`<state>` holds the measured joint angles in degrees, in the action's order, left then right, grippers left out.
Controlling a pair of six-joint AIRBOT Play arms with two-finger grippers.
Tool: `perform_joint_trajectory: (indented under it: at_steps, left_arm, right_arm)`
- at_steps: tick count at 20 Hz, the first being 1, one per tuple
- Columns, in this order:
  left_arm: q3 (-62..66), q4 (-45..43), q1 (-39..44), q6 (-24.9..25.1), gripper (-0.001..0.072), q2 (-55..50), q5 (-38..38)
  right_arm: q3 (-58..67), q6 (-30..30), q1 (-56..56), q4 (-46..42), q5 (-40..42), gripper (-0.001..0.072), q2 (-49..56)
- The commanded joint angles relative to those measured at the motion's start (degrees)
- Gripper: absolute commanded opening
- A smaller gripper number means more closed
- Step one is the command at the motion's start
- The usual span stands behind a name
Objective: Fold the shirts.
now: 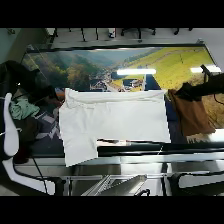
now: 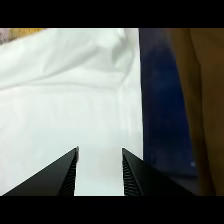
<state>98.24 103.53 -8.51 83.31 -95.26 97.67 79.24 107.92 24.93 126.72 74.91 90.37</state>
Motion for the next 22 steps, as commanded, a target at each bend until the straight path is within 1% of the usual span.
perform_joint_trajectory:
  at_steps: [1,3,4,5,6,7,9,10,12,15,17,19,20,22]
  left_arm:
    - [-24.48,-1.88,-2.54,0.24,0.0577,16.48,-4.44]
    - [-41.29,-1.27,-3.72,0.72,0.0577,25.53,-9.86]
    - [-48.74,0.13,-4.66,1.01,0.0576,29.11,-12.17]
    - [-55.28,3.58,-5.75,2.58,0.0577,31.69,-13.81]
    - [-60.61,7.65,-6.64,4.46,0.0576,33.79,-15.78]
    - [-65.79,11.30,-7.54,5.99,0.0576,36.04,-18.88]
    - [-72.52,16.06,-8.61,8.48,0.0576,38.77,-25.53]
    - [-74.44,16.83,-8.70,8.92,0.0576,39.36,-27.74]
    - [-76.46,16.59,-8.68,9.81,0.0576,39.19,-29.64]
    - [-75.08,16.04,-8.68,10.36,0.0576,35.85,-30.56]
    - [-72.08,16.04,-8.68,10.80,0.0575,32.76,-28.20]
    - [-67.41,15.78,-8.68,11.98,0.0575,30.64,-23.71]
    - [-65.07,14.53,-8.68,12.26,0.0575,30.18,-22.32]
    - [-60.63,8.44,-8.70,12.24,0.0575,30.05,-20.00]
  right_arm:
    - [-11.45,4.83,5.70,0.20,2.14,0.0325,-6.12]
    - [-16.09,5.53,7.56,0.22,1.62,0.0326,-6.36]
    - [-17.59,6.21,7.82,0.22,1.22,0.0326,-6.36]
    - [-18.53,6.56,7.82,0.22,1.16,0.0331,-6.34]
    - [-19.12,7.26,7.76,0.31,1.36,0.0443,-6.36]
    - [-19.54,7.48,7.76,0.52,1.86,0.0469,-6.36]
    - [-20.24,7.85,7.76,0.46,2.89,0.0469,-6.36]
    - [-20.39,7.85,7.76,0.50,2.89,0.0469,-6.36]
    - [-20.46,7.93,7.76,0.52,3.19,0.0469,-6.38]
    - [-20.46,8.66,7.76,0.61,3.67,0.0469,-6.38]
    - [-20.46,9.18,7.76,0.59,4.59,0.0469,-6.38]
    - [-20.46,9.16,7.76,0.59,4.61,0.0469,-6.38]
    - [-20.46,9.18,7.76,0.59,4.61,0.0469,-6.36]
    - [-20.46,9.20,7.76,0.57,4.59,0.0469,-6.36]
